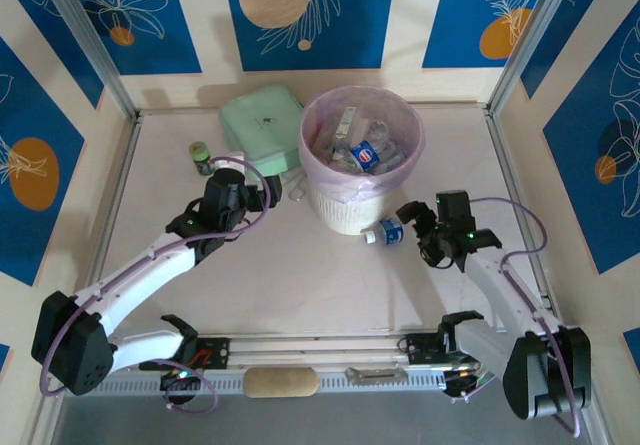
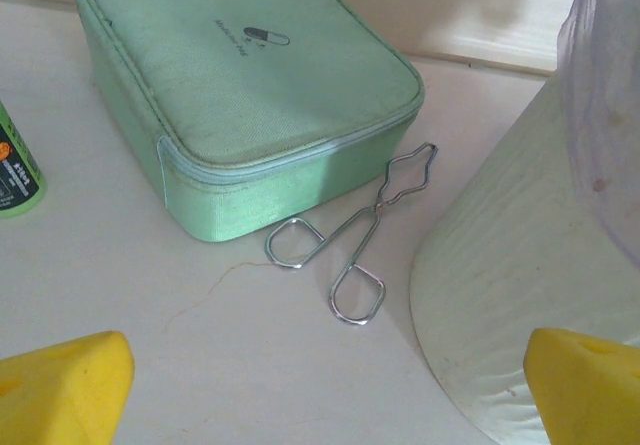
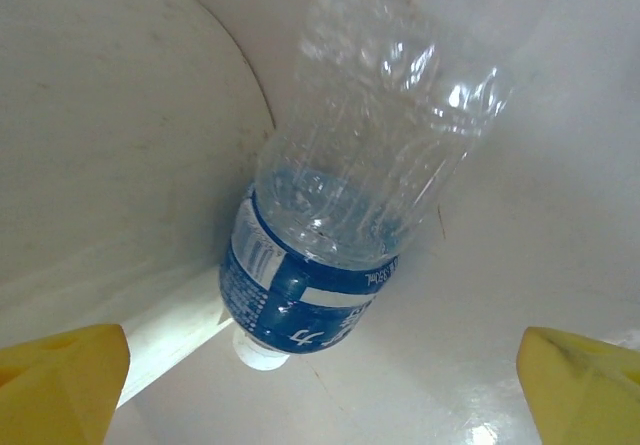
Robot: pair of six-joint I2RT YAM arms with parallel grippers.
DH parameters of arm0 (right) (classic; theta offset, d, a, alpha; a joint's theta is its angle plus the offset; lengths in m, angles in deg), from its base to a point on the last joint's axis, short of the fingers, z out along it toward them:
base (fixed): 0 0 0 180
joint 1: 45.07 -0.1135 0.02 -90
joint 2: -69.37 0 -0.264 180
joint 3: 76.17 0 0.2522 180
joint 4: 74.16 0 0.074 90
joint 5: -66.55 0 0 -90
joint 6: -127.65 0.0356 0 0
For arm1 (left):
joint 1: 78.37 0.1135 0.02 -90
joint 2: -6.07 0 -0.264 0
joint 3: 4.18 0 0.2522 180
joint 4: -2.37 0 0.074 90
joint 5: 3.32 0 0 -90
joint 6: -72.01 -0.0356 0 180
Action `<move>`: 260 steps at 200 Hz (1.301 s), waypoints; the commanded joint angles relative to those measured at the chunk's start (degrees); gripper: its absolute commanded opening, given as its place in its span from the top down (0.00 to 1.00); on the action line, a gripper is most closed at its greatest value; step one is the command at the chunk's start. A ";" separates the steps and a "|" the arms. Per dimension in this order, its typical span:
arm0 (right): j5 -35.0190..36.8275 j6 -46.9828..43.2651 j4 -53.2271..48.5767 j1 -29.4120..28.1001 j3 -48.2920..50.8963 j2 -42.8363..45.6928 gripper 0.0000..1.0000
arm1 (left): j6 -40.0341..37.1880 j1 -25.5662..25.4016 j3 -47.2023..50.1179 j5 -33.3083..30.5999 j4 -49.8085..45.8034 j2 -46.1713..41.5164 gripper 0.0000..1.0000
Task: Put the plastic bottles in the bin
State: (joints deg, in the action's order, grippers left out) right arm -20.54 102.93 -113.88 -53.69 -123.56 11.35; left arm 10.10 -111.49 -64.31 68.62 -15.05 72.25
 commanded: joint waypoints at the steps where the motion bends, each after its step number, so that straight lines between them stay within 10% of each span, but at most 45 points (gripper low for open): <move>1: -0.84 4.12 3.47 -1.04 -0.69 -3.24 0.00 | 2.04 0.25 0.92 0.74 2.21 -1.22 0.00; 260: 0.84 3.46 16.72 -0.16 -2.04 -24.26 0.24 | 3.68 0.87 2.29 0.86 2.69 -0.17 0.00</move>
State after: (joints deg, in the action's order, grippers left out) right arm -20.25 107.13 -102.77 -53.63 -125.46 -10.33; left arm 13.23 -111.10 -62.30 68.66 -13.41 72.16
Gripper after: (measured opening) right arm 0.784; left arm 0.998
